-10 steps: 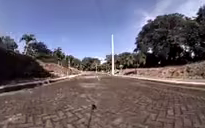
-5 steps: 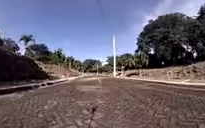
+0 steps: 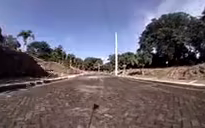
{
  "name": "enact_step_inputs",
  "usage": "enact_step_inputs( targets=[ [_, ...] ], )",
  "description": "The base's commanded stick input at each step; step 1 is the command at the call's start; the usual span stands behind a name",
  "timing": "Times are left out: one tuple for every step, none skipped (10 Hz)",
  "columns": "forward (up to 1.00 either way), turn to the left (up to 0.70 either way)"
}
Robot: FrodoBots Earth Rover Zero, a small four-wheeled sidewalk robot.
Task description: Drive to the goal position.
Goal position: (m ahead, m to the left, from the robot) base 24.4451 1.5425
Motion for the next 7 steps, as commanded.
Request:
enact_step_inputs(
  targets=[
    [1.0, 0.0],
    [1.0, 0.0],
    [1.0, 0.0],
    [1.0, 0.0],
    [1.0, 0.0],
    [1.0, 0.0],
    [1.0, 0.0]
  ],
)
